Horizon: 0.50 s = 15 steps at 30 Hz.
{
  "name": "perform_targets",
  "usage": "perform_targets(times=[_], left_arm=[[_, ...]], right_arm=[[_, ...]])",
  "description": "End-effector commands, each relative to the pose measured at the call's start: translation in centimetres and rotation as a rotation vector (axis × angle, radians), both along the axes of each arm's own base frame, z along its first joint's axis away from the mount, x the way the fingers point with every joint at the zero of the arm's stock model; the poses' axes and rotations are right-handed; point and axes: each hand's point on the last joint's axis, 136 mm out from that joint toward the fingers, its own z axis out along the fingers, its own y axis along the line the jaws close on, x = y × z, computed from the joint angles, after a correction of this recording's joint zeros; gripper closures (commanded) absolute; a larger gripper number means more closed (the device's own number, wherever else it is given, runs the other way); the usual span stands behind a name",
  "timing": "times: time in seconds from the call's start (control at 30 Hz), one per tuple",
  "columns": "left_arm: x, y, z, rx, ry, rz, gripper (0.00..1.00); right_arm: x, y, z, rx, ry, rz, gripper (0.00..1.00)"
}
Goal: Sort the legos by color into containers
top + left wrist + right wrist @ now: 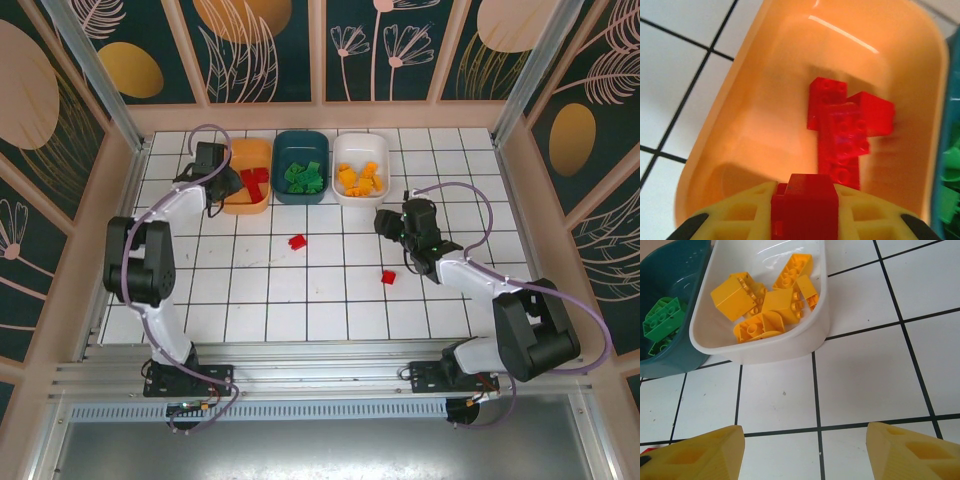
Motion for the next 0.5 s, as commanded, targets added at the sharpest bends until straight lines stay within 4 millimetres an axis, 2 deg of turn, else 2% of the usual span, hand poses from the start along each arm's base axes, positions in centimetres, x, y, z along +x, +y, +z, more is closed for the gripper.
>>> perform_targets(times=[0.0, 0.1, 0.2, 0.23, 0.33, 0.47], left_arm=[[1.5, -0.7, 0.0, -0.049, 0.003, -0.015, 0.86], [2.1, -0.7, -0.4, -0.046, 0.010, -0.013, 0.78], [2.4, -1.1, 0.6, -0.064, -0.011, -0.027, 0.56], [2.5, -1.3, 1.3, -0.074, -0.027, -0.038, 0.47], [2.5, -2.2, 4.1, -0.115, -0.083, -0.082, 0.30], [1.3, -3.8, 8.3, -0.154, -0.166, -0.142, 0.23]], right_arm=[[0.3, 0.0, 0.3, 0.027, -0.024, -0.006, 0.34], [0.2, 0.1, 0.3, 0.026, -0.023, -0.004, 0.34], [0.2, 0.1, 0.3, 0.027, -0.023, -0.004, 0.33], [0.2, 0.1, 0.3, 0.026, -0.021, -0.004, 0.33], [0.2, 0.1, 0.3, 0.029, -0.022, -0.001, 0.33], [0.2, 0.2, 0.2, 0.030, -0.018, 0.001, 0.33]])
